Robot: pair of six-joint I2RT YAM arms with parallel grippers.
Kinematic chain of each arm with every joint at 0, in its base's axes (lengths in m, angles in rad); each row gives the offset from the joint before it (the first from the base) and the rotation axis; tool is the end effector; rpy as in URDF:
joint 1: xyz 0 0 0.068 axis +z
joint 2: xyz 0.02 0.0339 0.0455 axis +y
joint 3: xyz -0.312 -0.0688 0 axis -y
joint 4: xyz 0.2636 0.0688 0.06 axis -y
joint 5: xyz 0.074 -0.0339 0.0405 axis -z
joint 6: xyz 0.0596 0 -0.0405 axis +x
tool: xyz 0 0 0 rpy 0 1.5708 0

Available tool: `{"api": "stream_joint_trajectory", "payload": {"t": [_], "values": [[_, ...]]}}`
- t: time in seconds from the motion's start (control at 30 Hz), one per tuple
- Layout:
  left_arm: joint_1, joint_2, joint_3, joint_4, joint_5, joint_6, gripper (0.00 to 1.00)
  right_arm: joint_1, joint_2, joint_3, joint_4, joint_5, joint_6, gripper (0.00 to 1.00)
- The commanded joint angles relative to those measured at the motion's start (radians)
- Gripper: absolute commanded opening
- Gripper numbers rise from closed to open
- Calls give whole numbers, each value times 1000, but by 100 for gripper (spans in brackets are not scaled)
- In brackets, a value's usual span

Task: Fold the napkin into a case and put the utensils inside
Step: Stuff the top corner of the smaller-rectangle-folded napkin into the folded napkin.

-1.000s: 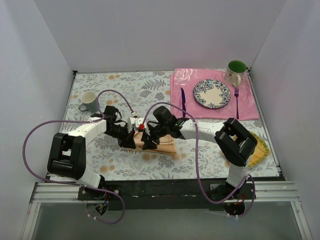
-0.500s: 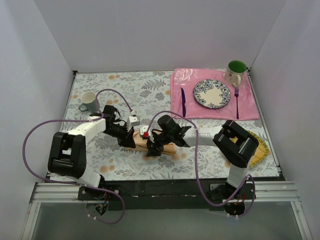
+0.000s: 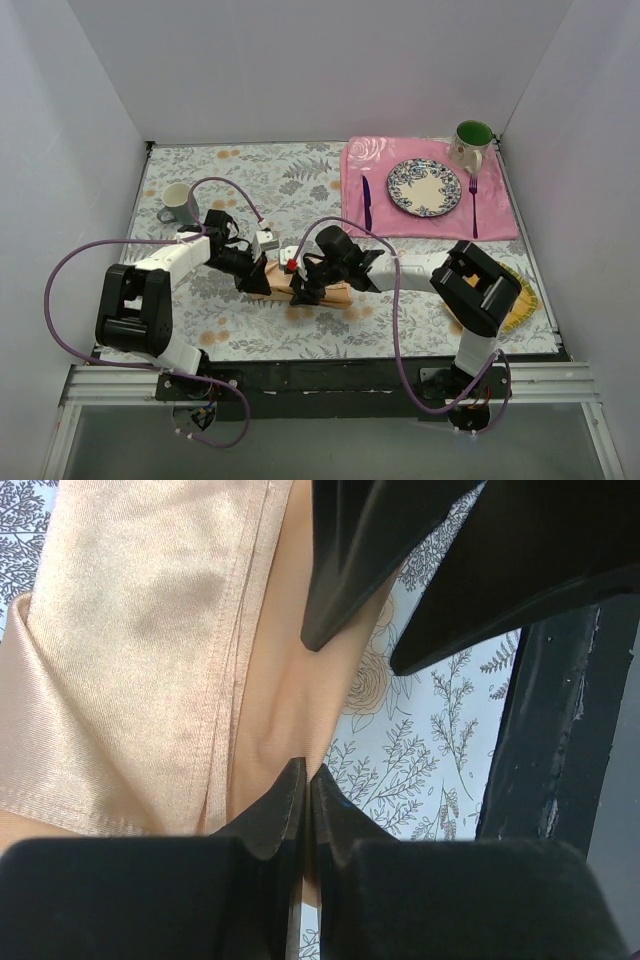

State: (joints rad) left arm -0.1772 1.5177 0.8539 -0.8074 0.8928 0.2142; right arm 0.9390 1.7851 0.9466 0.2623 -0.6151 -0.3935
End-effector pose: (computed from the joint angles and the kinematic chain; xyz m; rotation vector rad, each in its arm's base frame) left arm 0.2469 -0.0914 0.1991 0.5966 2.6738 -1.3081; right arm 0.2144 0.3512 0.1956 -1.6224 1.4631 0.9734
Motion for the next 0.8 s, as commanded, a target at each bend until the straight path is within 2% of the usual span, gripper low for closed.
{"api": "stream_joint_trajectory", "payload": {"t": [0.0,0.03,0.13,0.17,0.23,0.27,0.3,0.43,0.5,0.77], "values": [[8,-1,36,-4,49,25,0,4,14,43,17,3,-8,47],[8,-1,36,-4,52,28,0,4,19,47,15,3,-4,45],[8,-7,31,4,52,22,0,6,49,83,-11,0,10,31],[8,-10,28,8,49,17,0,6,57,102,-35,-3,13,22],[8,-20,22,19,47,14,0,4,69,115,-47,-9,33,15],[8,-27,20,25,44,11,0,3,71,119,-58,-11,41,5],[10,-31,14,34,40,-2,6,3,73,129,-67,-21,47,1],[31,-77,10,63,41,-47,29,-8,77,141,-101,-69,88,1],[60,-105,16,82,52,-76,34,-22,100,155,-139,-97,111,1],[122,-174,30,232,63,-289,40,-92,178,239,-192,-213,248,1]]}}
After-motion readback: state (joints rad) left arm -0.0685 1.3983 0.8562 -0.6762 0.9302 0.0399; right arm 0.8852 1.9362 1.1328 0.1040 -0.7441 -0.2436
